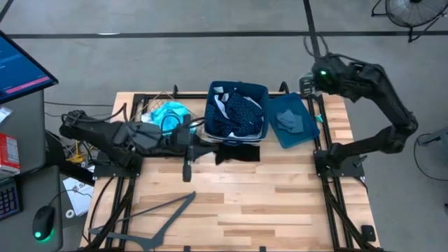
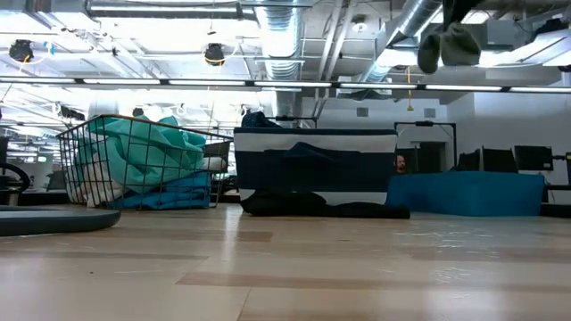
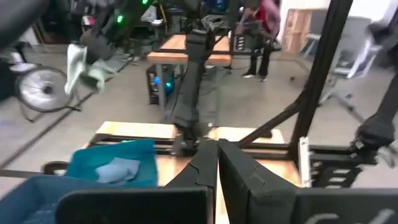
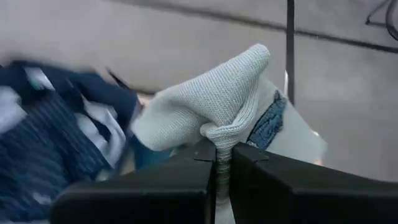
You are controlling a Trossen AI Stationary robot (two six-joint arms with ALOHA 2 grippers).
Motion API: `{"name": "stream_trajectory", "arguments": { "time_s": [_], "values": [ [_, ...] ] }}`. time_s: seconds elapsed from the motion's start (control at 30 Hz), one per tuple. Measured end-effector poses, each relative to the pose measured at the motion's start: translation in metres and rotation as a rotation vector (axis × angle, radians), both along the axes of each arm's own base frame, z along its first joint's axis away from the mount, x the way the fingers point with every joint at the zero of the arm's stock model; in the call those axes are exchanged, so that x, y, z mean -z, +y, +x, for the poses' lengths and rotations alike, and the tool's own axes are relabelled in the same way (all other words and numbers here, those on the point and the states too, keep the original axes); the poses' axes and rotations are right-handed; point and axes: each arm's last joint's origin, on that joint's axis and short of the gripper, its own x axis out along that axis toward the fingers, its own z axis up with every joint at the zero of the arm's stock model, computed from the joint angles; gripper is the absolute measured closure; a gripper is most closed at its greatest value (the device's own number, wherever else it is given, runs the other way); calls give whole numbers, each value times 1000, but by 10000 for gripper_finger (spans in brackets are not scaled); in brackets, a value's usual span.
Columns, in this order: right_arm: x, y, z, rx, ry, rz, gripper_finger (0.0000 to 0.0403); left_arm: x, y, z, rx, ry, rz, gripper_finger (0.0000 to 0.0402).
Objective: Pick & Place Cloths
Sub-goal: Put the gray sock into the blue bin
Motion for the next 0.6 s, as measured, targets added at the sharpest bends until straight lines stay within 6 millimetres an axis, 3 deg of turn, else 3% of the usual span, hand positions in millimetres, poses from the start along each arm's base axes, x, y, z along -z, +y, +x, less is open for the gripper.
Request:
{"name": "stream_trajectory", "arguments": {
  "time_s": [0.13, 0.37, 0.6],
  "values": [
    [33, -18, 6, 0, 134, 81, 398, -5, 1, -2, 5, -39, -30, 401],
    [116, -41, 33, -85, 161, 213, 395, -30, 6, -17, 75, -209, -78, 401],
    [198, -48, 40, -95, 60, 330, 394, -52, 40, -41, -11, -333, -96, 401]
  ]
}}
